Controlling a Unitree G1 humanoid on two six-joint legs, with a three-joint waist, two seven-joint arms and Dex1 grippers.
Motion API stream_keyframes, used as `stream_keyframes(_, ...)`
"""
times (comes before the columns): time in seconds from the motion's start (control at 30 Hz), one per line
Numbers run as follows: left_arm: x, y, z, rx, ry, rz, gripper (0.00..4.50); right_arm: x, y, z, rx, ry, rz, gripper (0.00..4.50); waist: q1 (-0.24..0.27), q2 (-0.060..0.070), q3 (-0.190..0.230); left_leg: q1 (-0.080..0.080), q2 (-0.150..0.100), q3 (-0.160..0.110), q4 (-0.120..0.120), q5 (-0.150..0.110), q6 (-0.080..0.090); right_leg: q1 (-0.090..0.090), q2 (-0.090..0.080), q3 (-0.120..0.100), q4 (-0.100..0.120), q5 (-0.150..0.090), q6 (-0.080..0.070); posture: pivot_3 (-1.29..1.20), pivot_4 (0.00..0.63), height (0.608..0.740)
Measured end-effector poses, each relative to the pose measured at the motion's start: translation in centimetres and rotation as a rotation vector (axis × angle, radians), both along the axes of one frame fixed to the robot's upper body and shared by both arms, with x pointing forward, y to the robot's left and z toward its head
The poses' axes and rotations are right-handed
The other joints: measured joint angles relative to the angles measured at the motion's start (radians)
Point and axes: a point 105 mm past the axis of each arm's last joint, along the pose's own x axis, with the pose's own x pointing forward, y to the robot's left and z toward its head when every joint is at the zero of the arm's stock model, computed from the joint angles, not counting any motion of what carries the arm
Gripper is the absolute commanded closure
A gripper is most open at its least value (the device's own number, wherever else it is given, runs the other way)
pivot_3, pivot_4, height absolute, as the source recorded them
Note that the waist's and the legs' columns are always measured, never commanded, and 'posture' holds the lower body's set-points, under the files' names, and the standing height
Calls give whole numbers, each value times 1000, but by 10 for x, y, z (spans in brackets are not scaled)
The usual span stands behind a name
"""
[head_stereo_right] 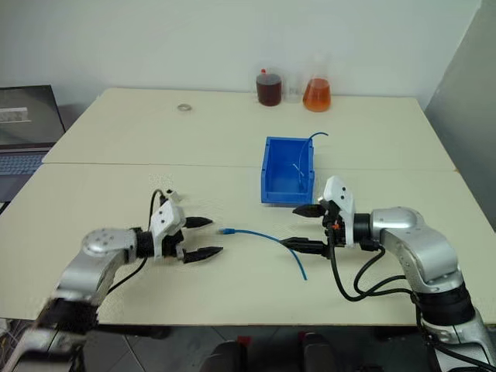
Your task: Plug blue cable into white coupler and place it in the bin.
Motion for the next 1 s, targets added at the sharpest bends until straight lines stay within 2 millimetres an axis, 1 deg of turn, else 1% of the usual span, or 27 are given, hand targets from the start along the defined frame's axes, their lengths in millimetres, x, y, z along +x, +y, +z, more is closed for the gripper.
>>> stream_keyframes(0.13, 11, -1, 1, 25, 34, -83, 0, -6, -2, 3, 14, -3, -45, 61, -1, 0, 0, -2, 0, 0, 0, 0, 0, 0, 0, 0, -1, 0, 0, 0, 150, 740)
stream_keyframes(0.23, 11, -5, -1, 36, 61, -146, 0, -7, -1, 4, 15, -8, -60, 61, -1, 0, 0, -2, 0, 0, 0, 0, 0, -1, 0, 0, -1, 0, 0, 0, 150, 740)
stream_keyframes(0.33, 8, -7, -1, 78, 89, -242, 0, -9, -6, 3, 0, -13, -97, 61, 4, 0, 0, -3, 0, 0, 1, 0, 0, -1, 0, 0, -1, 0, 0, 0, 150, 740)
stream_keyframes(0.43, 7, -8, -2, 85, 92, -280, 0, -9, -10, 2, -3, -5, -123, 61, 4, 0, 0, -2, 0, 0, 1, 0, 0, -1, 0, 0, -1, 0, 0, 0, 150, 740)
stream_keyframes(0.47, 6, -9, -3, 96, 83, -298, 299, -10, -11, 2, -2, -9, -133, 0, 5, 0, 0, -2, 0, -1, 1, 0, 0, 0, 0, 0, 0, 0, 0, 0, 150, 740)
stream_keyframes(0.53, 6, -8, -3, 107, 75, -311, 391, -13, -11, 2, -4, -9, -132, 0, 5, 0, 0, -2, 0, -1, 1, 0, 0, 0, 0, 0, 0, 0, 0, 0, 150, 740)
stream_keyframes(0.67, 9, -10, -6, 101, 58, -317, 1275, -15, -15, -3, -18, 6, -153, 0, 6, 0, 0, -2, 0, -1, 1, 0, 0, 0, 0, 0, 0, 0, 0, 0, 150, 740)
stream_keyframes(0.73, 11, -11, -6, 98, 50, -312, 1583, -14, -17, -3, -22, 6, -165, 0, 7, 0, -1, -2, 0, -1, 1, 0, 0, 0, 0, 0, 0, 0, 0, 0, 150, 740)
stream_keyframes(0.77, 12, -11, -7, 102, 44, -311, 1854, -13, -17, -3, -22, 5, -170, 0, 7, 0, -1, -2, 0, -1, 1, 0, 0, 0, 0, 0, 0, 0, 0, 0, 150, 740)
stream_keyframes(0.93, 16, -13, -7, 99, 31, -302, 2870, -12, -18, -4, -23, 3, -186, 0, 7, 0, -1, -2, -1, -1, 2, 0, 0, 0, 0, 0, 0, 0, 0, 0, 150, 740)
stream_keyframes(1.0, 16, -15, -7, 100, 31, -305, 3349, -11, -18, -4, -23, 1, -189, 0, 7, 0, -1, -2, -1, -1, 2, 0, 0, 0, 0, 0, 0, 0, 0, 0, 150, 740)
